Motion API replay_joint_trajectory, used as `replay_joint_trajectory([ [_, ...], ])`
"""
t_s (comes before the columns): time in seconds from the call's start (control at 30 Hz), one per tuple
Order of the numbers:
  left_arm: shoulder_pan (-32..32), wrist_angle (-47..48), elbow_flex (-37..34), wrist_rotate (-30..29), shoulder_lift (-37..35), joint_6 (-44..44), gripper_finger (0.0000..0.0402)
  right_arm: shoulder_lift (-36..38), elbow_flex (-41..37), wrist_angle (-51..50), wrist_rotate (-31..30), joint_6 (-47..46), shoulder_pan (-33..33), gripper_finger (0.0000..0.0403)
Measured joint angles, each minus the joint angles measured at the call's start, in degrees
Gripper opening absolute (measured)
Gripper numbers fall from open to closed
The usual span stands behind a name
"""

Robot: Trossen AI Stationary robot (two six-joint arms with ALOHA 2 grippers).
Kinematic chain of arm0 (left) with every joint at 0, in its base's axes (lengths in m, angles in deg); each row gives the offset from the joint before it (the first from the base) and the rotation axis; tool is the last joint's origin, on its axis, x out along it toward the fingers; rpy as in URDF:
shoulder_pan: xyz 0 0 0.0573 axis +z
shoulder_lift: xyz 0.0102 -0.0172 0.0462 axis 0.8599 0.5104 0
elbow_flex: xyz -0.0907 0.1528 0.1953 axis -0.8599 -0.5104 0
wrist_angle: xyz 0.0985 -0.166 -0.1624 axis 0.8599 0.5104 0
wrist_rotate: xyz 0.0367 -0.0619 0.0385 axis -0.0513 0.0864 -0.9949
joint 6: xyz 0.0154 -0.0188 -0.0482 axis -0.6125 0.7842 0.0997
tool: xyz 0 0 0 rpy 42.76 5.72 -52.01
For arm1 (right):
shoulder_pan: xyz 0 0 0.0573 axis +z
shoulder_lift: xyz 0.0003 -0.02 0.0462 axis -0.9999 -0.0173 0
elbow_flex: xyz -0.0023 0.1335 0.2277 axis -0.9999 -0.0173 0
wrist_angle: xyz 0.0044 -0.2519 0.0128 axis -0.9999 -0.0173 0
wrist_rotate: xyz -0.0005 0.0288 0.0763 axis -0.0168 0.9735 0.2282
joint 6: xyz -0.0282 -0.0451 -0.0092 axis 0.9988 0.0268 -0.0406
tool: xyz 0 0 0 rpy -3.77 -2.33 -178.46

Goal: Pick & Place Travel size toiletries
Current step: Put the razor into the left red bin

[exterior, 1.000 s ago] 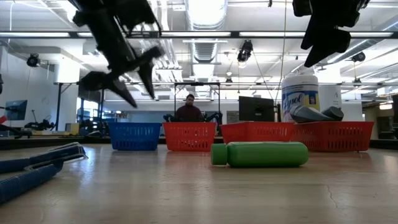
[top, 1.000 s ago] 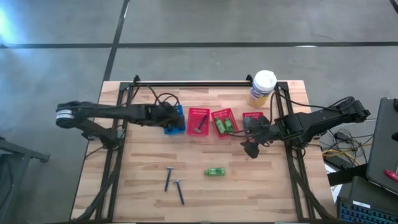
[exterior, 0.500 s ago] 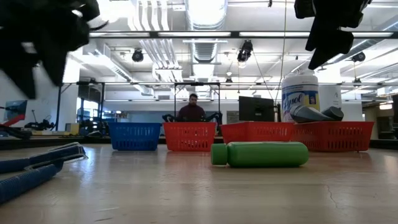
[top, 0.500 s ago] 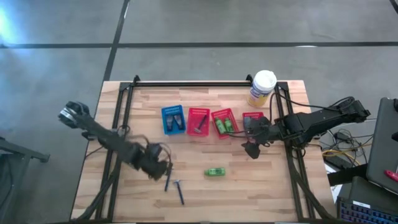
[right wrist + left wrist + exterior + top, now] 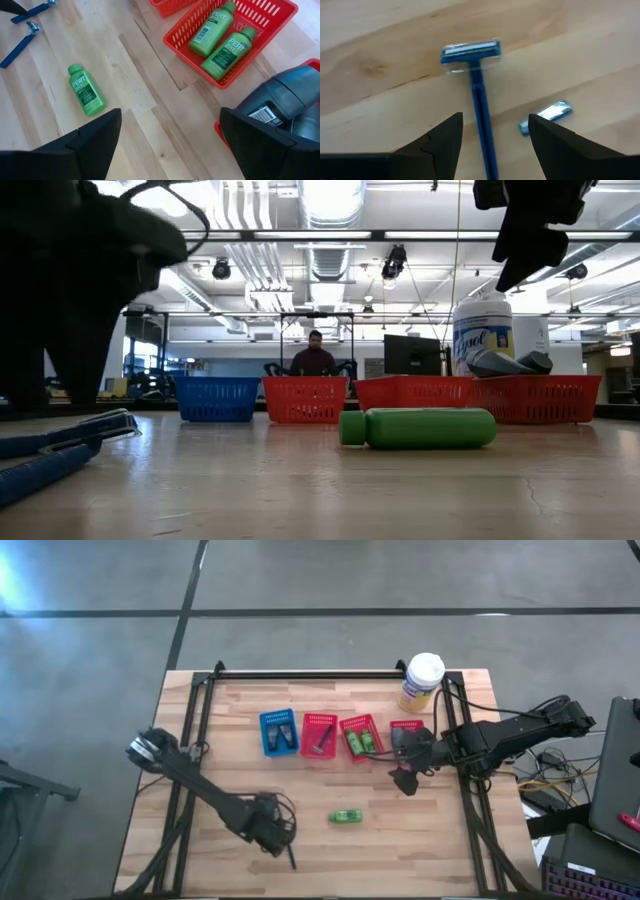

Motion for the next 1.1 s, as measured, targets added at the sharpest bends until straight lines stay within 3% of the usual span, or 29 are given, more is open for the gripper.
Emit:
replay_joint_trajectory([
  [0.23,0.42,0.6,0.45,0.4,3.68,0.04,0.0228,0.0,-0.02,0.02,0.16,0.02,0.0,0.0345],
  [0.37,1.39,1.23,0.37,0.71,4.58,-0.83,0.0204,0.0,-0.03,0.02,0.19,0.27,0.0,0.0336],
  [0.77,3.54,0.82,0.47,-0.46,5.36,-8.33,0.0028,0.0,-0.32,0.01,0.22,0.7,0.0,0.0306],
  [0.93,3.95,0.62,0.13,-6.14,3.57,-8.78,0.0024,0.0,-0.42,0.17,0.69,0.7,0.02,0.0297],
  [1.1,4.36,0.91,0.15,-16.42,-5.49,-8.79,0.0024,0.0,0.04,2.71,1.04,1.56,0.69,0.029],
])
